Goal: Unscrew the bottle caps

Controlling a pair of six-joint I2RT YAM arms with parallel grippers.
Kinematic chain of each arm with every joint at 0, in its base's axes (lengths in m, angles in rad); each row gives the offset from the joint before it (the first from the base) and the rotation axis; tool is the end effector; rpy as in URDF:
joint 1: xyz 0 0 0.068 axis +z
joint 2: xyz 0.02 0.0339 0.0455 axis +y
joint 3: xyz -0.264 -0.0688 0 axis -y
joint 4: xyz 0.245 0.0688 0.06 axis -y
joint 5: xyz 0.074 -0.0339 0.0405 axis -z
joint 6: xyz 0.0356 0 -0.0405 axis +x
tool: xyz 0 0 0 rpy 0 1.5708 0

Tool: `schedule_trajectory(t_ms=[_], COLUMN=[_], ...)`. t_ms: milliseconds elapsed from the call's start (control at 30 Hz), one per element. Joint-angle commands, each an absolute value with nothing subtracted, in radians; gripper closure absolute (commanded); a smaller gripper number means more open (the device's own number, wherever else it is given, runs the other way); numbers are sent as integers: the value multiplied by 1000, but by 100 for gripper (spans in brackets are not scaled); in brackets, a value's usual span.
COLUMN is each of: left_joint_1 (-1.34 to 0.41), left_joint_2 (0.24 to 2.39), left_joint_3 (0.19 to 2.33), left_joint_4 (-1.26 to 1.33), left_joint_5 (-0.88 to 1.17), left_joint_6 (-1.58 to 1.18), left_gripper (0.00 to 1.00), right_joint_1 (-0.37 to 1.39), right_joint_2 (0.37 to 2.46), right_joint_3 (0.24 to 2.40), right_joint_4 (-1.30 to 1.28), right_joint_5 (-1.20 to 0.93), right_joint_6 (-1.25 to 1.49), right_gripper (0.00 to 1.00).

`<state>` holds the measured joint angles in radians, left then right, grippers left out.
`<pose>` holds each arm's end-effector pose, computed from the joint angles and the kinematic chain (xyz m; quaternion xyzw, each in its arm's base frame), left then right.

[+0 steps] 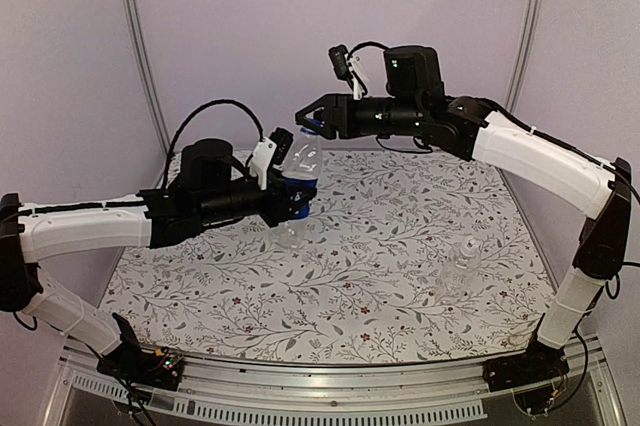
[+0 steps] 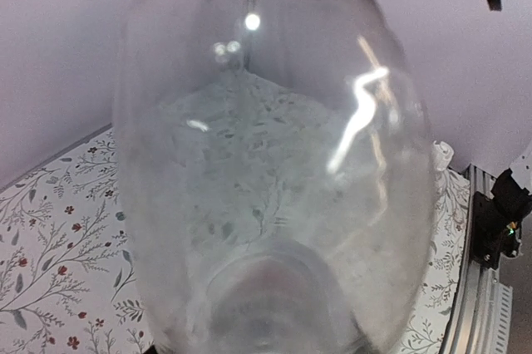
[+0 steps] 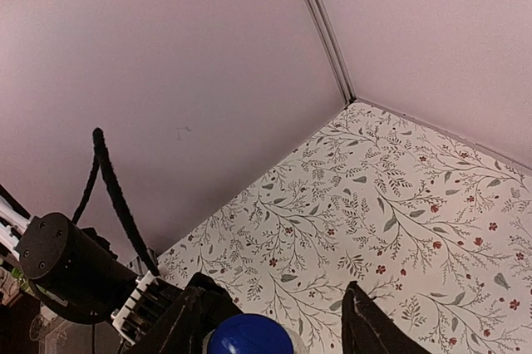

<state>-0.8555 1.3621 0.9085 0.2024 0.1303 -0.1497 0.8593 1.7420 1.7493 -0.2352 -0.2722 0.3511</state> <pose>0.2049 -0.2429 0.2912 0.3099 0.7261 -0.3397 0.5112 0.2637 0.3206 0.4110 -0.2767 0.7296 0.4380 0.4465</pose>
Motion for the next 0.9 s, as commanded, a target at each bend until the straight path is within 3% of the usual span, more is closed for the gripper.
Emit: schedule_trajectory(t_ms=[0, 500, 733, 867], left_joint_1=[-871, -870, -871, -871], left_joint_2=[1367, 1365, 1364, 1362], left_joint_3=[934, 934, 934, 934], left_joint_4=[193, 188, 189, 189], left_joint_5=[102, 90, 90, 97], left_joint_6=[-140, -134, -134, -134], left_gripper=[64, 64, 64, 64], right_joint_1=[867, 868, 868, 867], right_joint_2=[1753, 1749, 1745, 1732], right_joint_3=[1762, 1733, 1731, 1714], right_joint_4=[-225, -215, -211, -191], right_joint_5=[-288, -307, -314, -333], right_joint_6=[354, 362, 358, 338], right_gripper=[48, 54, 65, 76])
